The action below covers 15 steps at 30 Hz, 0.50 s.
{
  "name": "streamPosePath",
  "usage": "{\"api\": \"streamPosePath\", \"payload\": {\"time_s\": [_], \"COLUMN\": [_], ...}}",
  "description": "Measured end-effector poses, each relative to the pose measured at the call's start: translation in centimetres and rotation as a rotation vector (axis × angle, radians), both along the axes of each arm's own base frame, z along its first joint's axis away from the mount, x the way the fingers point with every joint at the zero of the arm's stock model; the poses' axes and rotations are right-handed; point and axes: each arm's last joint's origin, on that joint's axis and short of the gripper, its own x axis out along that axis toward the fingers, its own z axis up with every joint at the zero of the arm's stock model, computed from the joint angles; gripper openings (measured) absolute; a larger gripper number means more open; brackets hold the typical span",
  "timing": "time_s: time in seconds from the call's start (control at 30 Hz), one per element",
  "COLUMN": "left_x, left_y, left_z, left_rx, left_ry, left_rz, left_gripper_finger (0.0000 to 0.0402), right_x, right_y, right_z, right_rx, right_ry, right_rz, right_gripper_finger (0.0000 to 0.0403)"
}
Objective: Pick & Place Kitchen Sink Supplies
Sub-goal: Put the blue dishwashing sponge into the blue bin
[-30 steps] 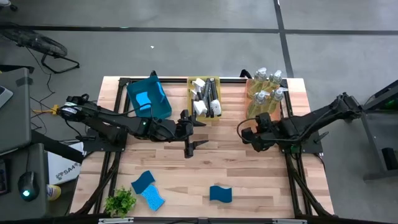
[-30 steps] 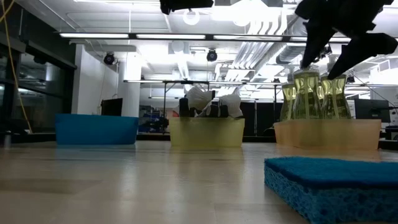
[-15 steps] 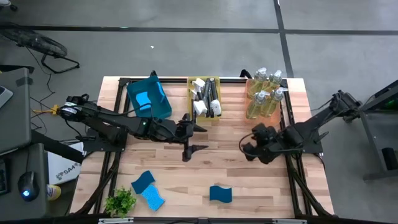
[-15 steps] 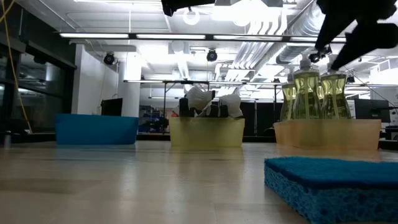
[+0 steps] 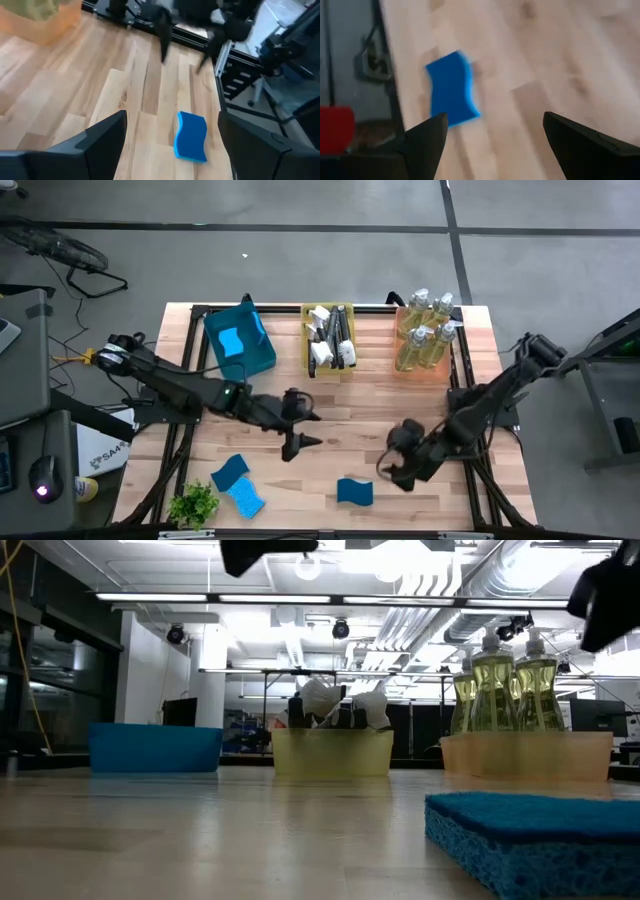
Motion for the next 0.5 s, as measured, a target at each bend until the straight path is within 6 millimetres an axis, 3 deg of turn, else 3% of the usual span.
{"api": "streamPosePath", "payload": {"time_s": [0.2,0.5], "left_x": [-0.6,0.1], "left_y": [-2.0,-4.0], "left_z": [-0.2,-2.6], "left_rx": [-0.008,-0.085], "left_ry": [-0.01,0.057], "left_rz": [0.071,0.127], "left_gripper_finger": [0.0307,0.0307], "right_x": [1.3,3.2], "right_y": [3.0,4.5], "right_z": [-3.2,-6.6], "right_rx": [-0.035,-0.036], "right_ry": [0.008,0.021], "right_rz": [0.168,0.288], "right_gripper_finger": [0.0321,0.032]}}
